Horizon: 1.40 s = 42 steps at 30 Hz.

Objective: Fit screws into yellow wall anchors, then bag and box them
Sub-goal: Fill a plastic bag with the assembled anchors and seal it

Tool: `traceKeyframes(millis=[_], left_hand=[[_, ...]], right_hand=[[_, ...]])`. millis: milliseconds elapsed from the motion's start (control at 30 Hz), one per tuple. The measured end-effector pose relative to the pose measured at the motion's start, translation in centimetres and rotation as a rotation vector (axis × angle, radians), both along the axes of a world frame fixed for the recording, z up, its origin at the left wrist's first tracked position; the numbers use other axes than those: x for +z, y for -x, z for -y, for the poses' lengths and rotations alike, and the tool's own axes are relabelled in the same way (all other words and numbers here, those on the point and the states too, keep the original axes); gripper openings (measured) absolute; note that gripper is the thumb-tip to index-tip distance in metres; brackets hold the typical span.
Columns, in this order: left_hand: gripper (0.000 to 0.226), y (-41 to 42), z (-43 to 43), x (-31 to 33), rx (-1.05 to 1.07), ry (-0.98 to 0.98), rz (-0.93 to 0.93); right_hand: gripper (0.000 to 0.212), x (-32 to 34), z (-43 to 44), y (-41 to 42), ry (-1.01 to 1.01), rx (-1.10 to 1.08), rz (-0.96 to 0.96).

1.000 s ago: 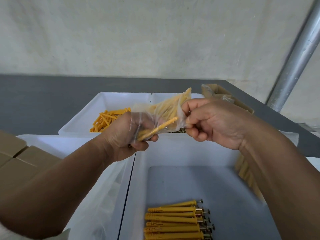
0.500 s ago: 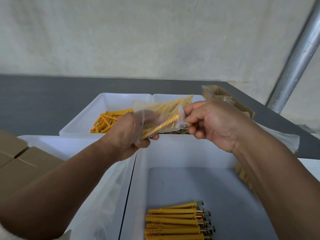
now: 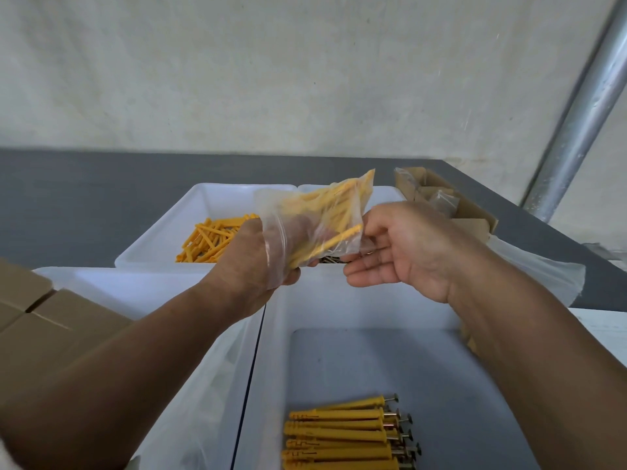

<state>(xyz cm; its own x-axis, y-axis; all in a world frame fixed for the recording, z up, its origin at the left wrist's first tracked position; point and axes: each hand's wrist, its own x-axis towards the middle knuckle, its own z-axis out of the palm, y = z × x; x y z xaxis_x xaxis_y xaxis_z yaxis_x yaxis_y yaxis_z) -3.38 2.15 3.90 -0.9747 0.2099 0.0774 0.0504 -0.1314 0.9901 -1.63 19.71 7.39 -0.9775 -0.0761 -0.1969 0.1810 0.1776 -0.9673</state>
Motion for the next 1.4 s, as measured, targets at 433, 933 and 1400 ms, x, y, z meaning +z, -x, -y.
traceKeyframes(millis=[433,933,1400], left_hand=[[0.024,0.3,0.1,-0.6,0.004,0.233,-0.306],[0.027,0.0,0.3,-0.5,-0.022,0.252,-0.221],[0.008,0.6,1.6,-0.2,-0.026,-0.033,0.015]], right_hand=[[0.011,-0.9,0.6,0.3,0.171,-0.083,-0.065],[0.025,-1.4,0.6,0.5,0.274,-0.072,-0.108],[0.023,-0.9,-1.4,1.6,0.142,-0.357,-0.053]])
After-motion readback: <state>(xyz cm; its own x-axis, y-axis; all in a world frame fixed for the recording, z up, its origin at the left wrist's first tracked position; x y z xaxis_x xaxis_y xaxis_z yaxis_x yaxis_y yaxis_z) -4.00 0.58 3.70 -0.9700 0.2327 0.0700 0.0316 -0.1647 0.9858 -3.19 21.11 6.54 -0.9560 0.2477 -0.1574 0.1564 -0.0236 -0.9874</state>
